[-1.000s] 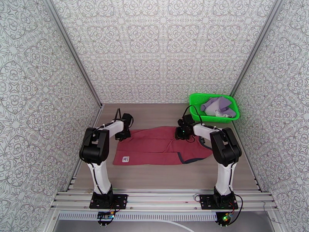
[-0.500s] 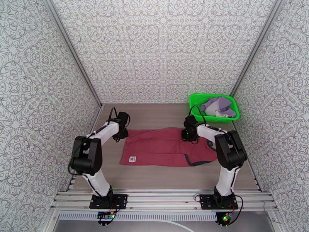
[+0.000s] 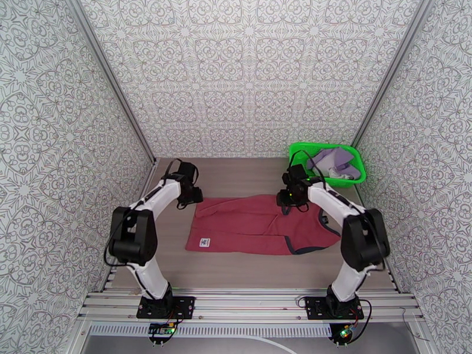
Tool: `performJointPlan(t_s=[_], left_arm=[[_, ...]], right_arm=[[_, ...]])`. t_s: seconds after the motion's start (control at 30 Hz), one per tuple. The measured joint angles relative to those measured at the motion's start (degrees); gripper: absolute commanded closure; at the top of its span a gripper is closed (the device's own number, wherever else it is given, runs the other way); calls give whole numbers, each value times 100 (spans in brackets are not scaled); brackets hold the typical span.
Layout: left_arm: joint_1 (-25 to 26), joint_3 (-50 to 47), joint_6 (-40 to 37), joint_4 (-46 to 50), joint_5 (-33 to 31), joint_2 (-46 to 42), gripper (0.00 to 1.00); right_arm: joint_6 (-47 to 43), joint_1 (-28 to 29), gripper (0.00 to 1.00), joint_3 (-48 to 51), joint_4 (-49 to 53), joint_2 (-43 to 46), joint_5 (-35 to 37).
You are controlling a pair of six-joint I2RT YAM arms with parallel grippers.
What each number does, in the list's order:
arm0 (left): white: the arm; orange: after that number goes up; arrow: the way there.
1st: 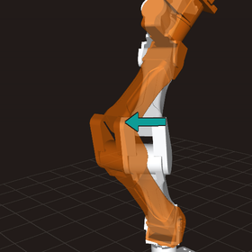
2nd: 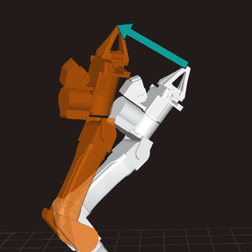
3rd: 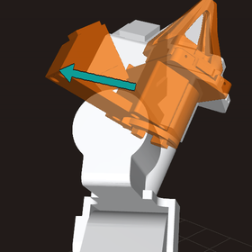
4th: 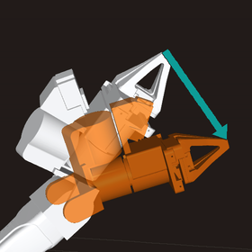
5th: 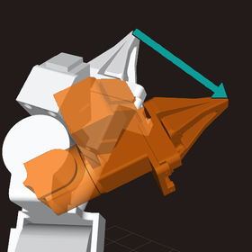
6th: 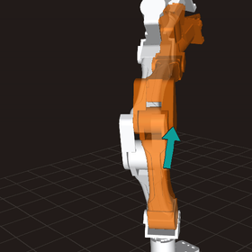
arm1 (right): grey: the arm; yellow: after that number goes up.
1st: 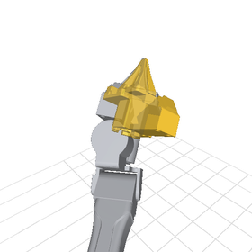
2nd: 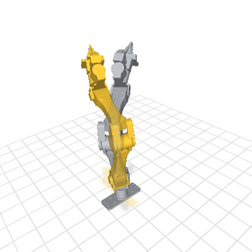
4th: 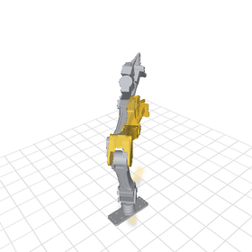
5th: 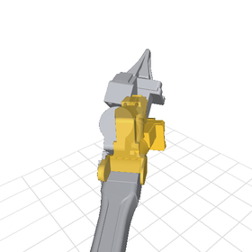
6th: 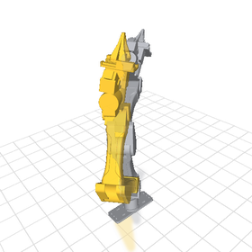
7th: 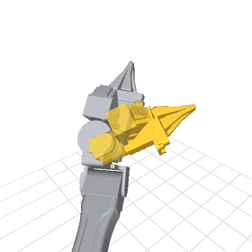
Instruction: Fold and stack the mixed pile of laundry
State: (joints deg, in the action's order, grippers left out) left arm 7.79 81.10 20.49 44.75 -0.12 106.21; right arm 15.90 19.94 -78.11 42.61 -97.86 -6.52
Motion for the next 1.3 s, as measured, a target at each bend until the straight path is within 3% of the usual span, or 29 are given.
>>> performJointPlan(t_s=[0.13, 0.27, 0.5, 1.0, 1.3], left_arm=[[-15, 87, -11, -24, 267, 247, 55], [-15, 37, 7, -103, 387, 160, 55], [-26, -308, 33, -125, 398, -369, 54], [-649, -481, 28, 485, 177, -1810, 42], [-612, -522, 24, 605, 378, -1797, 43]], right_arm=[[236, 529, 38, 151, -20, 511, -13], [649, 750, 45, 1110, -264, 782, -52], [1019, 656, 63, 1718, -332, 55, 168], [588, -199, 73, 1491, 0, -498, 964], [-39, -629, 75, 1440, 323, -531, 1869]])
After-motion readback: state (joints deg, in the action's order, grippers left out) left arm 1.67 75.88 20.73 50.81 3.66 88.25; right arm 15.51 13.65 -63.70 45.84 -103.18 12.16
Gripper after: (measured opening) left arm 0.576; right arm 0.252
